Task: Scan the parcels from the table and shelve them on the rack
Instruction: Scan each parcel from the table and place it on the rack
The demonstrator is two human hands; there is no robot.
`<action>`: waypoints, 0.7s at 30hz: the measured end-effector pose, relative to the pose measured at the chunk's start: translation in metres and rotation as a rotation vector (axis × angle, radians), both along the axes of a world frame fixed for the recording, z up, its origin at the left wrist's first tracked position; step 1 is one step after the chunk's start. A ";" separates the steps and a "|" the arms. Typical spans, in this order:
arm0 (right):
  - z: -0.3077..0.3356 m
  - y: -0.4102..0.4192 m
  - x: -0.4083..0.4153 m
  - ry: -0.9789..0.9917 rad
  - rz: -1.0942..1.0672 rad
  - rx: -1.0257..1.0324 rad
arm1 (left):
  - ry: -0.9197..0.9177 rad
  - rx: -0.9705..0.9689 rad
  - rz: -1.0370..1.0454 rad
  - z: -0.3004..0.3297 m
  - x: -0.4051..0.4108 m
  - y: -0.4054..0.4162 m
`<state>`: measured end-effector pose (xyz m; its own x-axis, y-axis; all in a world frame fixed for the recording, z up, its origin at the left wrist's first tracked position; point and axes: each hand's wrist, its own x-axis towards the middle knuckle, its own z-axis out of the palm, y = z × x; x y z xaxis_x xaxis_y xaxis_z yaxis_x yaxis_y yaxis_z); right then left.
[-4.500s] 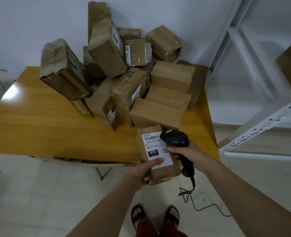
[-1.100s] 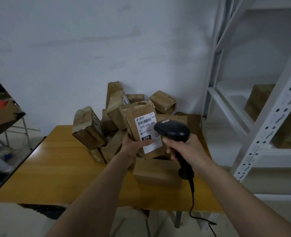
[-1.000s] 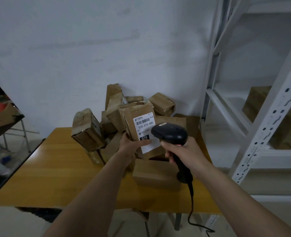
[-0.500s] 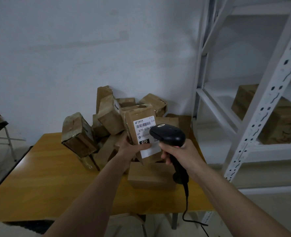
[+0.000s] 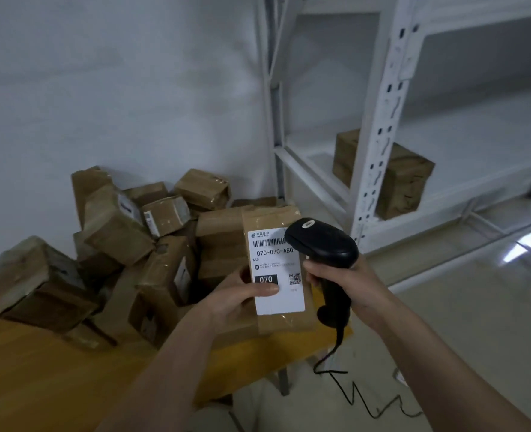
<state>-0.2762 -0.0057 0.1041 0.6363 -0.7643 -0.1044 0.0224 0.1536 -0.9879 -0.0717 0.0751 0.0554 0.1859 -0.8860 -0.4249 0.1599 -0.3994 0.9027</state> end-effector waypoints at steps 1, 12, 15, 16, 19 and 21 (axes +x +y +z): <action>0.001 -0.002 -0.011 -0.004 0.007 -0.004 | 0.014 -0.002 -0.032 0.001 -0.011 -0.001; 0.010 -0.051 -0.175 -0.095 -0.057 -0.048 | 0.017 0.085 -0.213 0.025 -0.171 -0.050; 0.011 -0.070 -0.225 -0.096 -0.149 -0.034 | -0.022 0.097 -0.195 0.032 -0.224 -0.075; 0.010 -0.076 -0.240 -0.092 -0.177 -0.028 | -0.032 0.100 -0.171 0.033 -0.238 -0.084; 0.011 -0.095 -0.276 -0.059 -0.250 -0.001 | -0.003 0.104 -0.053 0.043 -0.275 -0.108; 0.012 -0.107 -0.293 -0.063 -0.280 0.023 | 0.034 0.105 0.019 0.052 -0.295 -0.122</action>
<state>-0.5690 -0.1129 0.1163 0.4068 -0.9091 -0.0901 0.1286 0.1547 -0.9796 -0.3664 -0.0471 0.1070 0.1859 -0.8329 -0.5212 0.1976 -0.4879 0.8502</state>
